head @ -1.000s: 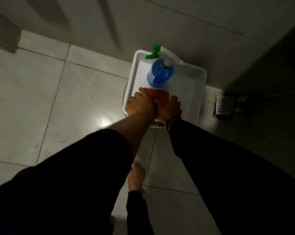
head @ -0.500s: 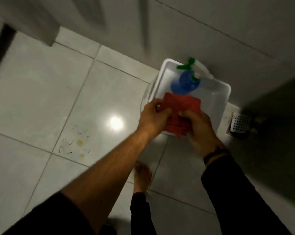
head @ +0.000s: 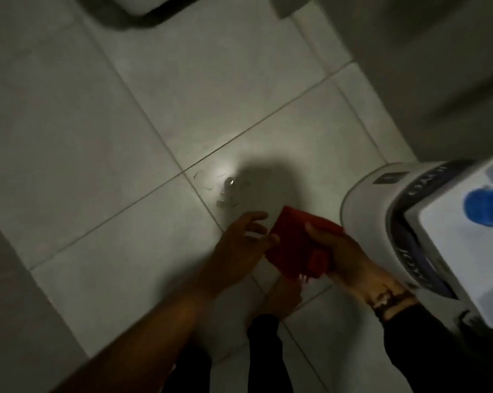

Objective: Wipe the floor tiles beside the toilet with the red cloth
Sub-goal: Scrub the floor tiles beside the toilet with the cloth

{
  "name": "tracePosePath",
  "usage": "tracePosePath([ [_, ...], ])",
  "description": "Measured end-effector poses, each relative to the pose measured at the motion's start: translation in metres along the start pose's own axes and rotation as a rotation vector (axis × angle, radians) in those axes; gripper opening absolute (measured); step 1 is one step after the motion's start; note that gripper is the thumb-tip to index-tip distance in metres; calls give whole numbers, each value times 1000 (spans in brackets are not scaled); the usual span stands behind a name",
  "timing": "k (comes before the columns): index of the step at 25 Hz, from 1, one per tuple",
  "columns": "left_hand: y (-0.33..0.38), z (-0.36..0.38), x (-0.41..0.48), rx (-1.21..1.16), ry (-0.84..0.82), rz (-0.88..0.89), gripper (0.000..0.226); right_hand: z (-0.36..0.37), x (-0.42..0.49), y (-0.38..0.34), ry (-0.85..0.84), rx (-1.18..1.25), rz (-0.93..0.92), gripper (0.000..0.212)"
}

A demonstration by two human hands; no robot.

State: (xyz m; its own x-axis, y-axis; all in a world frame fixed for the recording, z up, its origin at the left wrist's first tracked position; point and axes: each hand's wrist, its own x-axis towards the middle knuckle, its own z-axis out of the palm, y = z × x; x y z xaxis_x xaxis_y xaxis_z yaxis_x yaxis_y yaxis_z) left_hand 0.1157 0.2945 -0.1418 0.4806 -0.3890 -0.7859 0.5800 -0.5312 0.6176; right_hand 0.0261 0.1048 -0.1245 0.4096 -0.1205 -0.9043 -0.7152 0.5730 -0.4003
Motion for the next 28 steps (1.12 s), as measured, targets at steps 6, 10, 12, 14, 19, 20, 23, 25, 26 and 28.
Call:
tracePosePath([
  [6,-169,-137,102,652,569,-45,73,105,189,0,156,-629,-439,45],
  [10,-228,-177,185,867,726,99,74,155,305,15,311,-1203,-826,64],
  [12,-254,-184,217,932,765,152,74,168,342,47,257,-1593,-872,74],
  [14,-286,-185,235,995,828,210,74,167,367,69,263,-1761,-921,76],
  [19,-304,-187,251,1018,940,325,73,208,401,88,283,-1798,-1212,76],
  [20,-301,-187,250,1003,934,317,74,207,393,110,212,-1831,-1233,77],
  [23,-301,-187,247,1003,902,298,75,139,340,170,72,-2012,-1079,75],
  [25,-304,-187,247,1024,910,294,75,118,347,141,207,-1892,-1023,75],
  [26,-305,-188,249,1030,916,296,76,130,365,117,348,-1785,-1014,75],
  [28,-306,-188,252,1029,909,305,76,181,395,99,462,-1672,-1117,72],
])
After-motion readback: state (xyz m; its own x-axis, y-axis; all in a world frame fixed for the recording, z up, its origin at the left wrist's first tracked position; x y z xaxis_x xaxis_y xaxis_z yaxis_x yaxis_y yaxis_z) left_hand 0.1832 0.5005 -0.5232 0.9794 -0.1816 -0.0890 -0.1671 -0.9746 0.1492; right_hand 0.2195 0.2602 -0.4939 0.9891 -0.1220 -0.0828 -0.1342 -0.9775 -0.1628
